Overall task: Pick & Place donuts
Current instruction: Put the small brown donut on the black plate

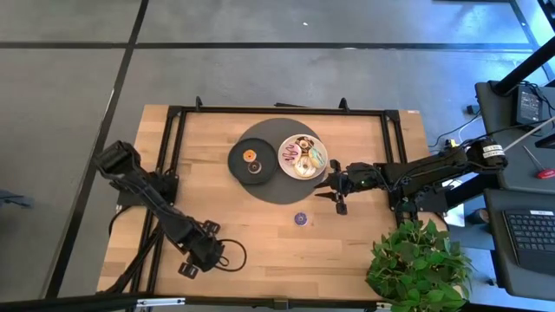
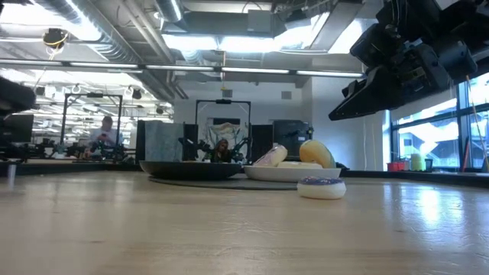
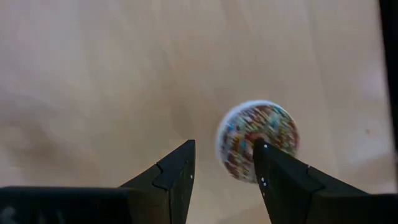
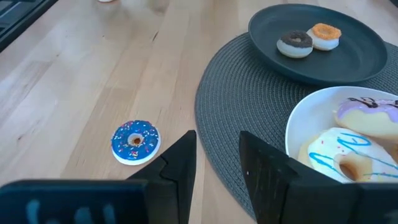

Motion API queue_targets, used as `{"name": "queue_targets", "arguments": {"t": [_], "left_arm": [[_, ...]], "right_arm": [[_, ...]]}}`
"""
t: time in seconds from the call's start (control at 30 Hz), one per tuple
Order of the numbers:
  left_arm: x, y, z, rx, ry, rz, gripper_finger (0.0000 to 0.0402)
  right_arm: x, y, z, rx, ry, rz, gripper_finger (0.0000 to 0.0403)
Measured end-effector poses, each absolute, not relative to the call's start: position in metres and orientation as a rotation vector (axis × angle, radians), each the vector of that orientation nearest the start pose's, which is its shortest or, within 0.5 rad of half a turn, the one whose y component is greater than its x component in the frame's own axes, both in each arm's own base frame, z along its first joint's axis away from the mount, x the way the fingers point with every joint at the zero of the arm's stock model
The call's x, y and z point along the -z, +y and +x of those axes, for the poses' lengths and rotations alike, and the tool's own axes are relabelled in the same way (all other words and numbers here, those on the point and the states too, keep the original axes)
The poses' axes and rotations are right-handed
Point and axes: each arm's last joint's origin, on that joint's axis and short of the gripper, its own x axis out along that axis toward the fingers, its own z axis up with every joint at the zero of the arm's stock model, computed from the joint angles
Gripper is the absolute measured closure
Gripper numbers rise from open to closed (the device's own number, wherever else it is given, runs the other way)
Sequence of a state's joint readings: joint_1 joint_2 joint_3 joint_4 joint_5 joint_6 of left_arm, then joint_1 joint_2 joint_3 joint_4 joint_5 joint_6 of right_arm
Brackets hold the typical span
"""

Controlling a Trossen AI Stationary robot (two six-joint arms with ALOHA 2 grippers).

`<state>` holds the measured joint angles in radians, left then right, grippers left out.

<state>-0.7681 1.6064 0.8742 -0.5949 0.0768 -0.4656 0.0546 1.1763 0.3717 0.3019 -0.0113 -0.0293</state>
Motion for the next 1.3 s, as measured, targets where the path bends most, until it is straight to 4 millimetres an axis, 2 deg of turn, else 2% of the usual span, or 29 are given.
{"name": "queue_targets", "arguments": {"t": [0.43, 0.97, 1.3], "left_arm": [[-0.1490, -0.1962, 0.1953, 0.314, 1.432, -0.008, 0.0245], [-0.1493, -0.1972, 0.1963, 0.353, 1.414, 0.020, 0.0247], [-0.1494, -0.1974, 0.1960, 0.367, 1.418, 0.022, 0.0313]], "right_arm": [[-0.1657, 0.0122, 0.2161, -0.072, 0.502, -0.040, 0.0279], [-0.1657, 0.0122, 0.2161, -0.072, 0.502, -0.040, 0.0279], [-0.1657, 0.0121, 0.2160, -0.072, 0.502, -0.040, 0.0279]]}}
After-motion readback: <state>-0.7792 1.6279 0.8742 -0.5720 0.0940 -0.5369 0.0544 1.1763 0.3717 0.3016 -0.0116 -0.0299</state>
